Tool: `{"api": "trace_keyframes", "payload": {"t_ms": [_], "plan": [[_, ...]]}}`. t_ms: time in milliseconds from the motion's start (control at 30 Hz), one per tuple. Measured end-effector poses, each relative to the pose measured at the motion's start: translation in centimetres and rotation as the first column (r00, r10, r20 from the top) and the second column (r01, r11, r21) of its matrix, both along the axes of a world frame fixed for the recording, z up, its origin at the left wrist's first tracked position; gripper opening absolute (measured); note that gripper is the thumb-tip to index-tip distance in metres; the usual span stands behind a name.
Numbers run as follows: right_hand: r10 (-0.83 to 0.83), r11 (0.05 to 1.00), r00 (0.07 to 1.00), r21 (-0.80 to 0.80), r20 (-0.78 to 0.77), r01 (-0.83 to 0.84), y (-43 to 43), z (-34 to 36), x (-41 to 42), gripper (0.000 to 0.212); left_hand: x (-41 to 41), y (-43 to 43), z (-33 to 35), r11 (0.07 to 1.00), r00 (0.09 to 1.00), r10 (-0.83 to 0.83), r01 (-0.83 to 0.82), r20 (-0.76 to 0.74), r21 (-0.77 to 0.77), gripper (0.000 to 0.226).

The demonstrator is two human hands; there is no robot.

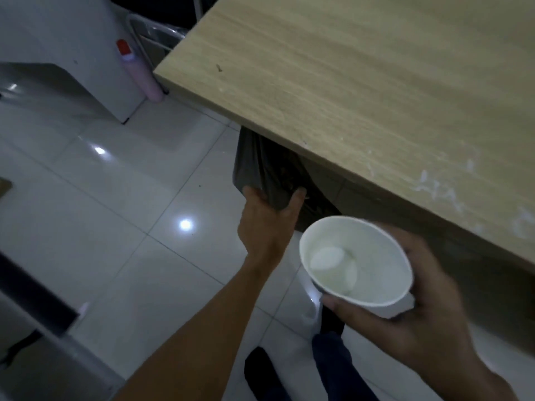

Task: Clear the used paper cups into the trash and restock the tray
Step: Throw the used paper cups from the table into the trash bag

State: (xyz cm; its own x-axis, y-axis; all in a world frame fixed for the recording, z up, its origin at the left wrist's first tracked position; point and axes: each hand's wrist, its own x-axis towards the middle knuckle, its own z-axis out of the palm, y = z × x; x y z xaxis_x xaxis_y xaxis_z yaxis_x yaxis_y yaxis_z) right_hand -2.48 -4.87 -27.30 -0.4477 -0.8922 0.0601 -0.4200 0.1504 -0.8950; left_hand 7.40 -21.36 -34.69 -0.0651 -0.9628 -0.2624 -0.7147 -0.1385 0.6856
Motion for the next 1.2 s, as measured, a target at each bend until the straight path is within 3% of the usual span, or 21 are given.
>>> {"api": "trace_keyframes", "payload": {"t_ms": [67, 167, 367, 567, 833, 1000, 1067, 1133, 1200], "plan": [[0.082, 0.997, 0.996, -0.003, -0.026, -0.082, -0.6, 0.8, 1.9, 0.068, -1.5, -1.3, -0.6, 0.997, 0.998, 0.064, -0.064, 0.012, 0.046, 0.071], [0.052, 0.996, 0.993, 0.072, 0.106, -0.06, -2.3, -0.9, 1.2, 0.067, -2.8, -3.3, -2.7, 0.988, 0.996, 0.087, -0.087, 0.005, 0.124, 0.074], [-0.059, 0.996, 0.981, 0.08, 0.187, 0.045, -4.4, -5.1, -0.4, 0.061, -1.5, -4.1, -5.7, 0.994, 0.991, 0.066, -0.076, 0.118, 0.077, 0.027], [-0.073, 0.954, 0.974, 0.298, 0.215, 0.006, -7.5, -9.4, -1.4, 0.067, 1.7, -3.0, -6.2, 0.993, 0.99, 0.073, -0.084, 0.123, 0.088, 0.018], [-0.045, 0.905, 0.998, 0.425, 0.036, 0.025, -15.4, -11.1, 0.2, 0.079, 4.3, -0.6, -4.6, 0.998, 0.996, 0.033, -0.029, -0.084, 0.057, 0.004], [0.013, 0.856, 1.0, 0.517, 0.016, -0.02, -20.2, -11.9, 2.0, 0.087, 6.3, -0.6, -3.7, 0.999, 0.996, 0.038, -0.035, -0.086, 0.032, 0.005], [-0.055, 0.854, 0.995, 0.52, 0.087, 0.002, -21.6, -11.8, 2.4, 0.09, 6.9, -0.8, -3.3, 0.999, 0.997, 0.038, -0.036, -0.072, 0.026, 0.004], [-0.192, 0.88, 0.948, 0.471, 0.254, 0.052, -22.4, -11.3, 2.7, 0.08, 7.5, -0.9, -3.0, 0.999, 0.998, 0.042, -0.041, -0.05, 0.018, 0.004], [-0.262, 0.888, 0.922, 0.446, 0.284, 0.115, -22.5, -10.8, 2.9, 0.068, 8.1, -1.1, -2.7, 0.999, 0.998, 0.051, -0.05, -0.032, 0.014, 0.004]]}}
